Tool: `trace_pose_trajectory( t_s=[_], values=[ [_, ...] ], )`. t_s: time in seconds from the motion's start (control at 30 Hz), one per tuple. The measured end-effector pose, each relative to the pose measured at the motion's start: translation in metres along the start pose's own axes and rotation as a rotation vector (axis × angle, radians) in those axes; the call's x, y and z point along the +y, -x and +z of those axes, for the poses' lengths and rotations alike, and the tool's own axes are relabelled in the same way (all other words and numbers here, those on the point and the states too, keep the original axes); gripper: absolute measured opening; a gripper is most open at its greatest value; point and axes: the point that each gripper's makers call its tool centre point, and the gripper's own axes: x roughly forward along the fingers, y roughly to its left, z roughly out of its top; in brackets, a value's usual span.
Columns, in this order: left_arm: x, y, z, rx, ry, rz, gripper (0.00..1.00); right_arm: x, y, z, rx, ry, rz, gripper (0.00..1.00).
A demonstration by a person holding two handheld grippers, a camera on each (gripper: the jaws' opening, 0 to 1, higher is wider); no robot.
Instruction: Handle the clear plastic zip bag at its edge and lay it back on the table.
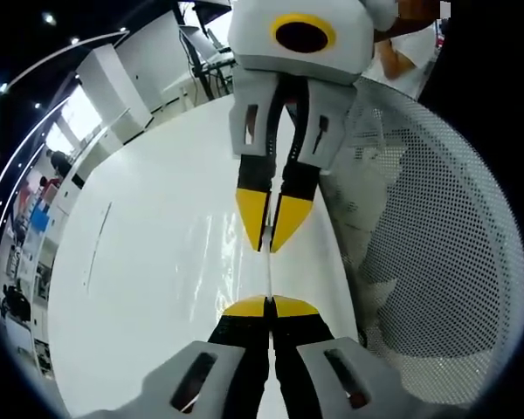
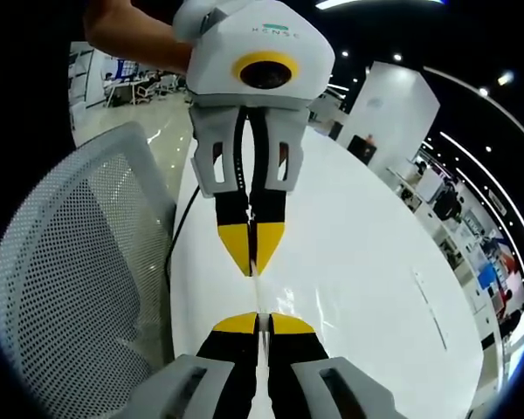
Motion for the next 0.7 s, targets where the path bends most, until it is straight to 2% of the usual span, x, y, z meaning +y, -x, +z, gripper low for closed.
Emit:
trace_pose_trajectory(
  t_s=[0.7],
  values=[
    [0.0017,0.0015,-0.0027,-0.003,0.007,0.013,0.0,-0.0002,-0.0016,0.0018,-0.004,0.0,0.001,0.0]
  ],
)
